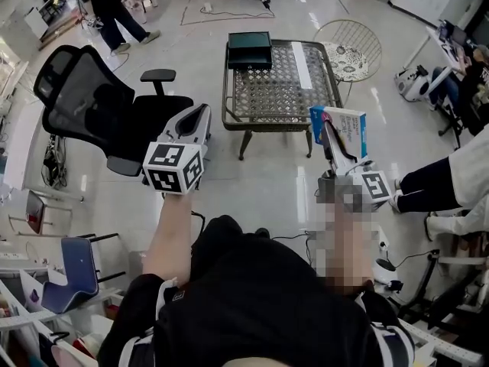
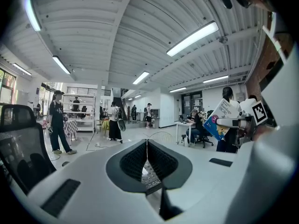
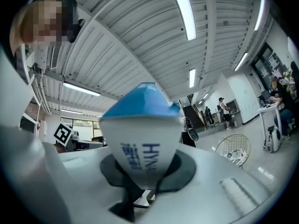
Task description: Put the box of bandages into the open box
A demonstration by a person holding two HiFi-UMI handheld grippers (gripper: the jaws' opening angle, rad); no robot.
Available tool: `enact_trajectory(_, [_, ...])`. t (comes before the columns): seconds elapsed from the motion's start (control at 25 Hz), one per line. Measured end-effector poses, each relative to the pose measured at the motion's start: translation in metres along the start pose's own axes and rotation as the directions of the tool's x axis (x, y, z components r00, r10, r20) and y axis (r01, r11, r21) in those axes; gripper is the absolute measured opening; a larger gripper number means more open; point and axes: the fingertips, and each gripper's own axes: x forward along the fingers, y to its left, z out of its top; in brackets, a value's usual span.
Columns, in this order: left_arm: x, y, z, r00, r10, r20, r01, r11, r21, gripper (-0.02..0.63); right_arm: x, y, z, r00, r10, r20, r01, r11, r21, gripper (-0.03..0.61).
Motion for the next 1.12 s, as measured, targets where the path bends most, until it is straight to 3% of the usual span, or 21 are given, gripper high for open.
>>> enact_trajectory(0.4, [0.037, 0.026, -0.008, 1.000, -0.020, -0.009, 0.019, 0.999, -0.033, 0.011, 0.042, -0.010, -0.021, 0.999, -0.004, -0.047, 0.006, 0.999, 0.045, 0.080])
enact_trajectory(0.68, [0.106, 0.090, -0.015, 0.999, -0.040, -0.032, 0.037, 0.997, -0.072, 0.011, 0.130, -0.034, -0.045, 0.994, -0.032, -0.103, 0.039, 0.997, 0.063, 0.083])
enact_trajectory(0.92, [0.161, 0.160, -0.014, 0.998, -0.043, -0.047, 0.038, 0.995, -0.095, 0.011, 0.220, -0.039, -0.051, 0.990, -0.041, -0.134, 0.043, 0.999, 0.016, 0.083])
enact_trajectory(1.12, [0.189, 0.187, -0.004, 0.998, -0.056, -0.039, 0.053, 0.995, -0.081, 0.011, 0.258, -0.044, -0.055, 0.989, -0.046, -0.137, 0.049, 0.998, 0.024, 0.084])
